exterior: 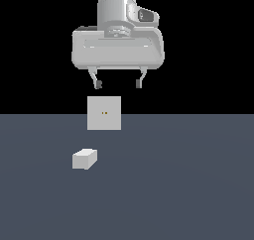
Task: Plug the charger into the wall socket.
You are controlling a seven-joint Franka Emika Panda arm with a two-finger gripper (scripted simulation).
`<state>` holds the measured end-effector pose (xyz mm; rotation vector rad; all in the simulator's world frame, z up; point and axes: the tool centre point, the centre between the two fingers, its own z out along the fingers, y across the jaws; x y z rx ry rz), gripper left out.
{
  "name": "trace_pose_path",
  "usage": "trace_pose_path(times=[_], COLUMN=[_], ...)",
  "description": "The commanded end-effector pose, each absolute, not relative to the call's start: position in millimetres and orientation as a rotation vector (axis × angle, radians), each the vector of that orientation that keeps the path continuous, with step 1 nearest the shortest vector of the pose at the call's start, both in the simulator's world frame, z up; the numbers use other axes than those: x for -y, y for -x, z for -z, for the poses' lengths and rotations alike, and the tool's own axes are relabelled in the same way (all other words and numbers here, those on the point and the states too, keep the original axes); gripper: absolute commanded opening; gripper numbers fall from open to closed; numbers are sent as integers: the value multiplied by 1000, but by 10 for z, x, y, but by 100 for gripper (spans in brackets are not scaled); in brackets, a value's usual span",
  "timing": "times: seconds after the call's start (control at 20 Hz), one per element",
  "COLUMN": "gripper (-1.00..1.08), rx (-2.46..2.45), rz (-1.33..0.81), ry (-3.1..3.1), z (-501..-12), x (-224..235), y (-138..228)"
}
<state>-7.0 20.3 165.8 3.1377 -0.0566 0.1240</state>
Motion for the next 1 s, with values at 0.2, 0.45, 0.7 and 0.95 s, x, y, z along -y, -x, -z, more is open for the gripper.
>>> trace_pose_path(times=[0.2,0.45,0.7,0.95], gripper=[100,100,100,100], rx=[90,117,144,170], rz=[-232,-322,-412,-496], ry=[-3127,-3115,-3100,-3081], z=[-1500,-1362,-1215,-1071], x=[-311,-402,-495,-581], y=[197,288,368,430])
